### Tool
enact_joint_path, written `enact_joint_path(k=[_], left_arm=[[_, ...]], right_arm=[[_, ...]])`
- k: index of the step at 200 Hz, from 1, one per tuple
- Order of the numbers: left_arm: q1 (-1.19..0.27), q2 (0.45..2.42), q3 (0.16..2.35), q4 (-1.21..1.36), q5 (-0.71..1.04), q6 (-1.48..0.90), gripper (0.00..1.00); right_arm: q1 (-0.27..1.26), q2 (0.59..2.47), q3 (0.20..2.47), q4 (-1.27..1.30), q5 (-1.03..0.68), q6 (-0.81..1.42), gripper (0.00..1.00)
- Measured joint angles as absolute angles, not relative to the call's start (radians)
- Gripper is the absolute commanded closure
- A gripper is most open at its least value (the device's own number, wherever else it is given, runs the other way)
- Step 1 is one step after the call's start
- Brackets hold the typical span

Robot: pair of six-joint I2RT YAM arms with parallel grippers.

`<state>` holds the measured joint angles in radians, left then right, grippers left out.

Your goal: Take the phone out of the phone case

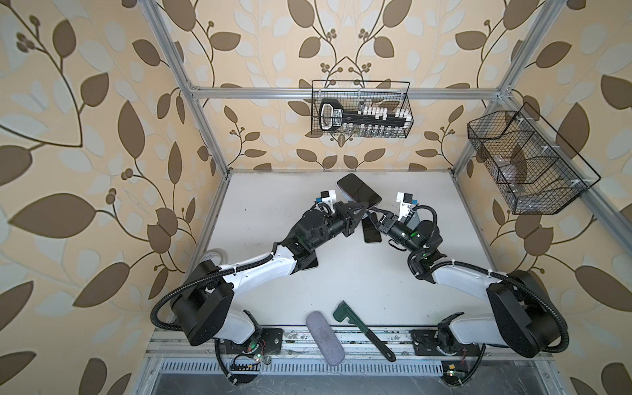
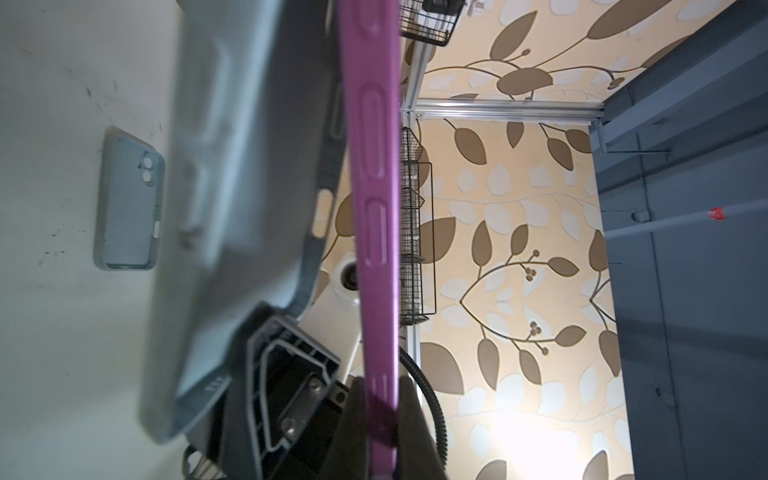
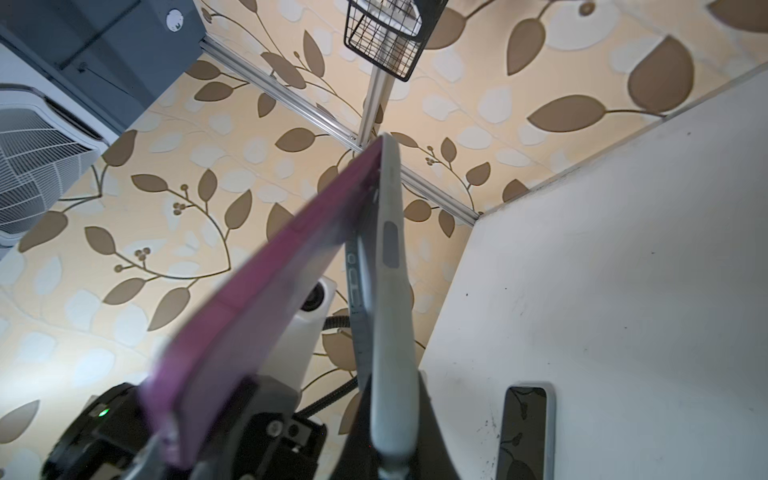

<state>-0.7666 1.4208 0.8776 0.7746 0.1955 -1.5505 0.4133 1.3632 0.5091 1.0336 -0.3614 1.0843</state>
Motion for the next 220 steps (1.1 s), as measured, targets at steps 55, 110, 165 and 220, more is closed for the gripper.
enact_joint_path(k=[55,110,165,220], left_arm=[[-0.792,1.418,0.896,0.735,0.231,-1.571,1.0],[-0.793,1.362,0.896,0.649,0.254,-1.544,1.0],[-0.784,1.351,0.902,0.764,0.206,-1.516,1.0],[-0.784,1.351,0.902,0.789,0.203,-1.485,1.0]], right_arm=[[0.377,1.353,0.465,1.003,-0.337,1.045,0.99],[0.32,1.272,0.419,0.98,-0.329,1.042,0.99],[0.285,1.262,0.376,0.892,-0.309,1.042,0.99],[0.251,1.224,0.328,0.84,-0.261,1.047,0.98]])
